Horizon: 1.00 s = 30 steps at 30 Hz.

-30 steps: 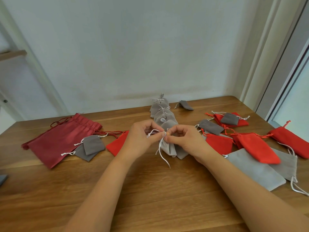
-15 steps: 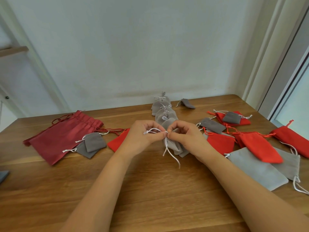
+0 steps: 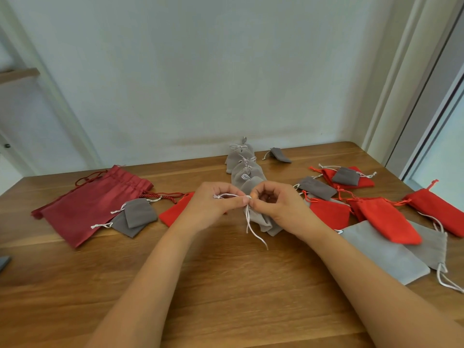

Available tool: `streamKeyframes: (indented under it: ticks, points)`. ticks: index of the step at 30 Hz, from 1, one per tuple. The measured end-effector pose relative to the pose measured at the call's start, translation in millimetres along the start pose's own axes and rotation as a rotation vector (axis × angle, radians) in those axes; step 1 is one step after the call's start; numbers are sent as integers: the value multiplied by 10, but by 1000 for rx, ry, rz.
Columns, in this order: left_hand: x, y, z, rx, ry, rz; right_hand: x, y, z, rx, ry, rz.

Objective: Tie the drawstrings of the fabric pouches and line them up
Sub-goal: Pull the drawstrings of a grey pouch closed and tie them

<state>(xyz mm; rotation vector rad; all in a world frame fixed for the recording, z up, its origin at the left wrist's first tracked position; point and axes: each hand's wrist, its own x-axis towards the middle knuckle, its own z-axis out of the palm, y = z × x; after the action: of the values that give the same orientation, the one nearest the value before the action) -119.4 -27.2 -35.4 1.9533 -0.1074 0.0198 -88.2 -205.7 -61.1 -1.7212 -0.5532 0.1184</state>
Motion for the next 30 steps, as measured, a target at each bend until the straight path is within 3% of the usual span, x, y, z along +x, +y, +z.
streamKeyframes:
  ticks: [5,16,25,30]
  points:
    - [-18,-11,98,192,35,56,2,22,-9,-30,-9,18]
    - [-21,22,47,-19,47,44,-1,4,-9,-84,64,-8]
    - [-5,4,142,180,166,19,-17,-22,-1,-142,50,43]
    - [-4,16,168,136,193,10,-12,-19,11,-149,57,38]
